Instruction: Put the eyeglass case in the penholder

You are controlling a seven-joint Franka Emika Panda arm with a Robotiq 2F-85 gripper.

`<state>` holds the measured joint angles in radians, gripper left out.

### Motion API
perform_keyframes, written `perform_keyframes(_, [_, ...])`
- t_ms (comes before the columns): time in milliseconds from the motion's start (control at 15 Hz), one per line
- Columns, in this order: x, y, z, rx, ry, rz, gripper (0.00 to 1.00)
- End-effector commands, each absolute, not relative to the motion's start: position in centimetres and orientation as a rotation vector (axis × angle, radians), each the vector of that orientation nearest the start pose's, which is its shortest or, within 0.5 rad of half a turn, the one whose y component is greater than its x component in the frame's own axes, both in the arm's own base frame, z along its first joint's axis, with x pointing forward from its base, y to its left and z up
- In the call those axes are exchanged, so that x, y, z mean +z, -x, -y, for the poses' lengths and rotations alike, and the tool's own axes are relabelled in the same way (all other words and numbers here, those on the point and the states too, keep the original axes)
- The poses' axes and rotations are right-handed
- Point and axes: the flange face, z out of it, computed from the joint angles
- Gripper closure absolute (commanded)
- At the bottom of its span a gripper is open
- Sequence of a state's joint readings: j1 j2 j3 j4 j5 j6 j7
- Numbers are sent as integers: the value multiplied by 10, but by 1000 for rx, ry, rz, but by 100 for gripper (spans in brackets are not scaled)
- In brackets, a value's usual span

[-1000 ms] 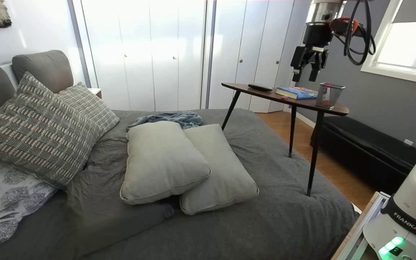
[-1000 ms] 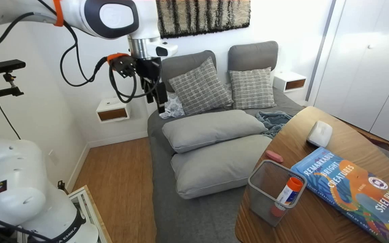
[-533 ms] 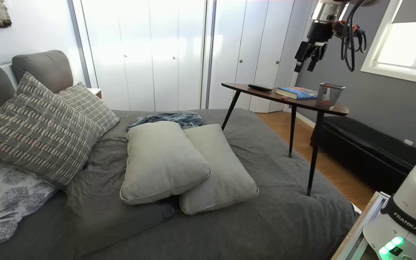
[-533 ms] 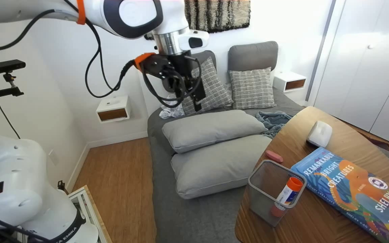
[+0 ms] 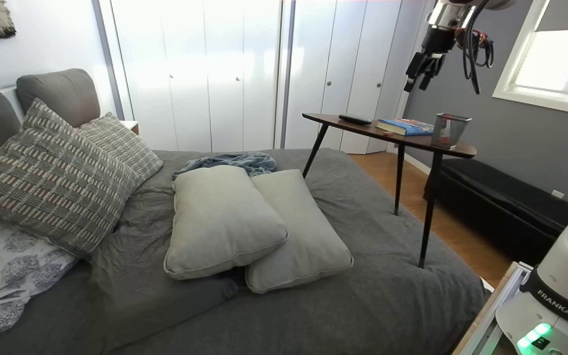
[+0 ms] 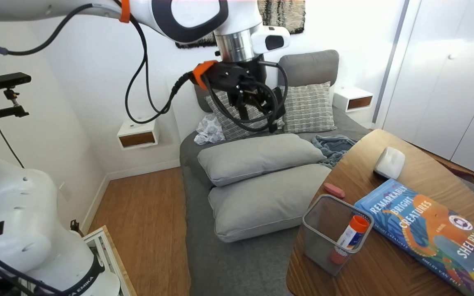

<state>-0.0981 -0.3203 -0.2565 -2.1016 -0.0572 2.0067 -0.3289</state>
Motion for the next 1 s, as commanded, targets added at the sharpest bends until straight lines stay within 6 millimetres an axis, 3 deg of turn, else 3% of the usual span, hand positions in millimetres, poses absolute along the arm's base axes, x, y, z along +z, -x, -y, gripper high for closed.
perform_keyframes(0, [570, -448, 183, -337, 3170, -4, 0])
perform_keyframes(600, [570, -449, 183, -338, 3171, -4, 0])
perform_keyframes(933, [567, -492, 183, -464, 3178, -27, 0])
